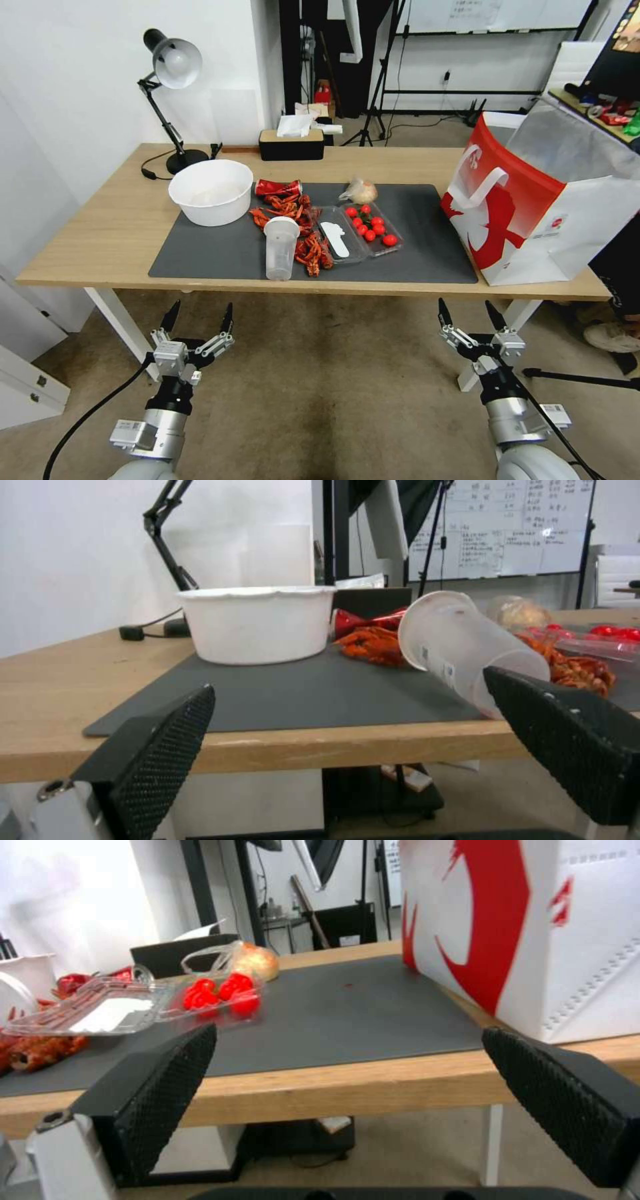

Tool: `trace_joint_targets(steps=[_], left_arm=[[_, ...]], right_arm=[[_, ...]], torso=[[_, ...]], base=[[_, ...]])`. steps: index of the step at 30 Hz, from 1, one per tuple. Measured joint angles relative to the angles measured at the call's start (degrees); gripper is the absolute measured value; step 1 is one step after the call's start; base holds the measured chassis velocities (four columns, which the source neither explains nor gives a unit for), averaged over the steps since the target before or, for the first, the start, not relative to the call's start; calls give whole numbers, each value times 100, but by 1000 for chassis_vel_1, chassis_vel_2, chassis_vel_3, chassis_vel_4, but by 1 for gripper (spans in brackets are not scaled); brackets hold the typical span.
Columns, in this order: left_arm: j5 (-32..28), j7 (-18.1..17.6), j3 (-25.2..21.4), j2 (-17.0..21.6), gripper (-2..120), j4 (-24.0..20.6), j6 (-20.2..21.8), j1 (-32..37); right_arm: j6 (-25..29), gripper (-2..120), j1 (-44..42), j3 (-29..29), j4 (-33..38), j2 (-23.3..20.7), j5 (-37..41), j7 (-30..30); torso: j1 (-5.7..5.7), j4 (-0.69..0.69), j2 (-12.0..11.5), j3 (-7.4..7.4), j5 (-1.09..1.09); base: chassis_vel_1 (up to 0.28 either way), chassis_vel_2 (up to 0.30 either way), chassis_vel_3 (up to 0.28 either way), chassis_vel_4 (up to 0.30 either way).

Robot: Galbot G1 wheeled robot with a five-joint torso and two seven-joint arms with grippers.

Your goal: Pick up the trash from the table and place it into the takeout bag.

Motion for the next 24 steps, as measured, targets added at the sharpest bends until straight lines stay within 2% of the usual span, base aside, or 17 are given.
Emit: trace_joint_targets(steps=[4, 6, 7, 9, 10, 13, 17, 20, 24], left_arm=[[2, 0, -2, 14, 100, 15, 0, -12], [5, -1, -2, 18, 100, 15, 2, -12], [5, -1, -2, 18, 100, 15, 2, -12], [11, -2, -3, 21, 100, 2, 8, -7], [11, -2, -3, 21, 100, 2, 8, -7], [36, 1, 5, 19, 100, -28, 15, -4], [43, 4, 12, 15, 100, -34, 16, -9], [58, 6, 81, 52, 100, -36, 77, -85], [61, 7, 108, 86, 100, -43, 136, -111]], right_arm=[[-211, 100, 120, -114, 105, 9, -4, 24], [-560, 100, 334, -273, 267, 7, -69, 120], [-560, 100, 334, -273, 267, 7, -69, 120], [-1012, 100, 694, -515, 474, -80, -114, 292], [-1012, 100, 694, -515, 474, -80, -114, 292], [-1644, 100, 1441, -960, 736, -285, 6, 642], [-1824, 100, 1800, -1192, 774, -372, 80, 728], [-2152, 100, 2529, -1599, 773, -458, 265, 882], [-2385, 100, 3040, -1845, 651, -484, 400, 988]], torso=[[0, 0, 0, 0, 0], [0, -1, 0, 0, 0], [0, -1, 0, 0, 0], [-1, 0, 0, 0, 0], [-1, 0, 0, 0, 0], [0, 1, 0, 0, 0], [0, 1, 0, 0, -1], [0, 0, 0, 0, 0], [0, -2, 0, 1, -1]], base=[[0, 0, 0, 0], [0, 0, 0, 0], [0, 0, 0, 0], [0, 0, 0, 0], [0, 0, 0, 0], [0, 0, 0, 0], [0, 0, 0, 0], [0, 0, 0, 0], [0, 0, 0, 0]])
